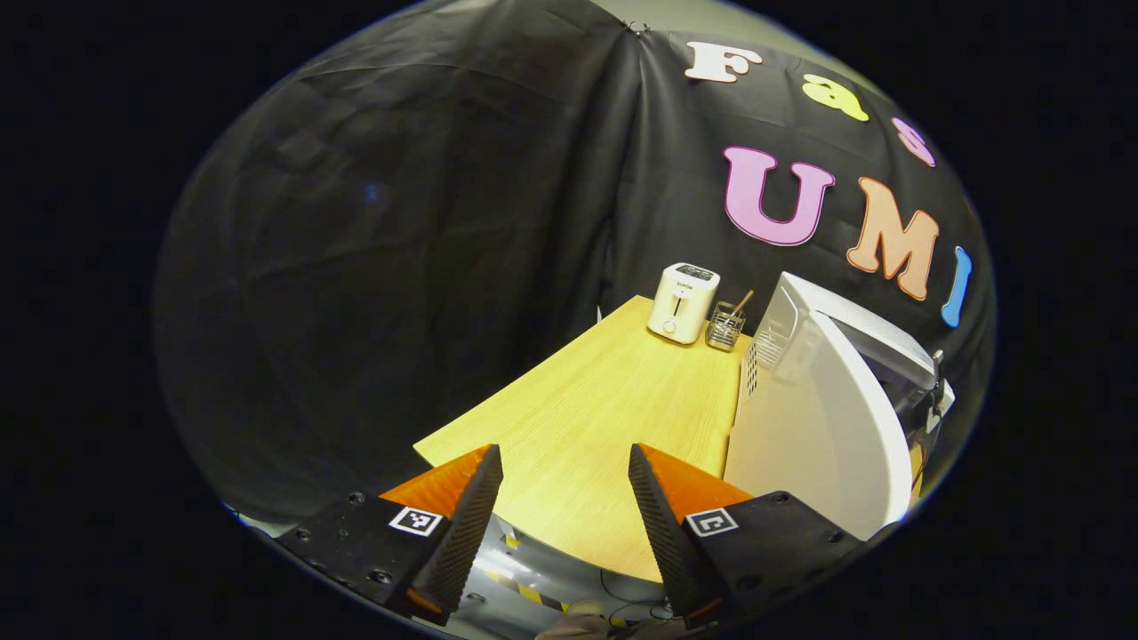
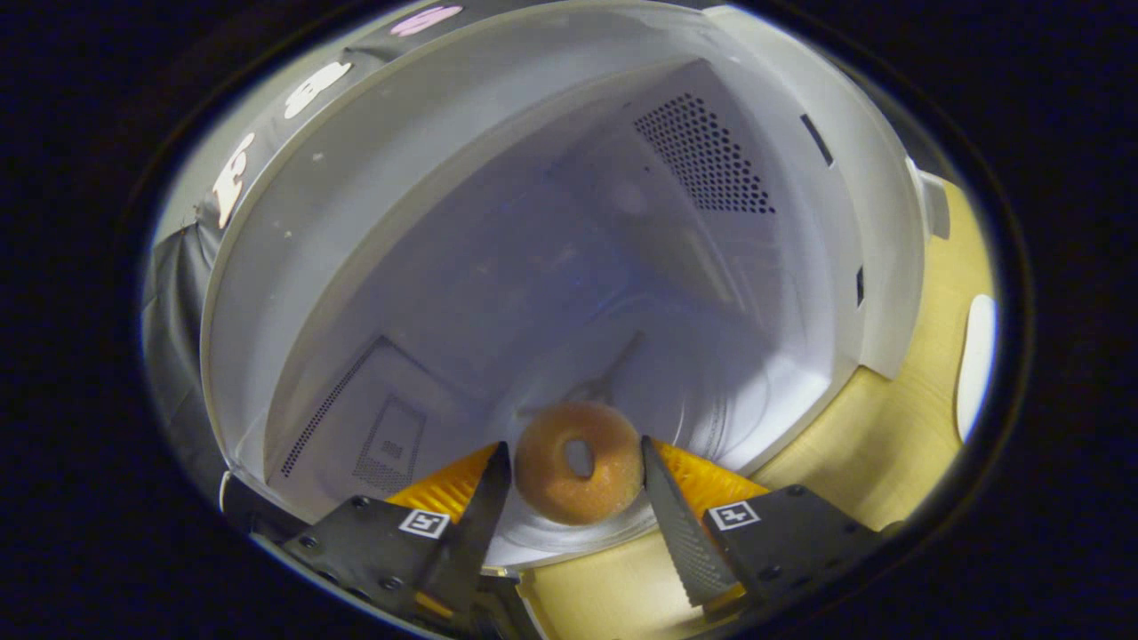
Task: Open the microwave oven with the left hand, put the food in, and close the microwave oven.
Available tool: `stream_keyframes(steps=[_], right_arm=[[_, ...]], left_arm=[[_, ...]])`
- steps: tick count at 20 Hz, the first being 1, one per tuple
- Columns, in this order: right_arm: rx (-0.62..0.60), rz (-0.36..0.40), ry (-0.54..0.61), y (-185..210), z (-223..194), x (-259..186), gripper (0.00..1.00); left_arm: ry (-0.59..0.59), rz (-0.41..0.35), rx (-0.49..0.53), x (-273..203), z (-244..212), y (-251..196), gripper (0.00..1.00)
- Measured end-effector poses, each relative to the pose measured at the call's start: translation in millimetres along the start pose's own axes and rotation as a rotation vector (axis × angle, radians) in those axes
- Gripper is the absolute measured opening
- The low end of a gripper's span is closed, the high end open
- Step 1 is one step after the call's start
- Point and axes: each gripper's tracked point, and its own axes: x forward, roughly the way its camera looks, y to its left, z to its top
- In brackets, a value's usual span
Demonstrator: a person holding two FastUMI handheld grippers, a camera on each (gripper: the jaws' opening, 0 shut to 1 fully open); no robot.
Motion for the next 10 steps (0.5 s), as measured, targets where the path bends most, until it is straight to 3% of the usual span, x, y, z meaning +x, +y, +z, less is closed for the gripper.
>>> stream_keyframes(steps=[4,10], right_arm=[[-0.021,0.000,-0.004,0.2,1.0,-6.6,0.96],[-0.170,0.032,-0.001,-4.7,6.7,-43.0,0.96]], left_arm=[[-0.003,0.005,-0.011,-0.2,-0.9,1.8,0.84],[-0.010,-0.010,-0.018,-2.1,-0.3,-0.4,0.84]])
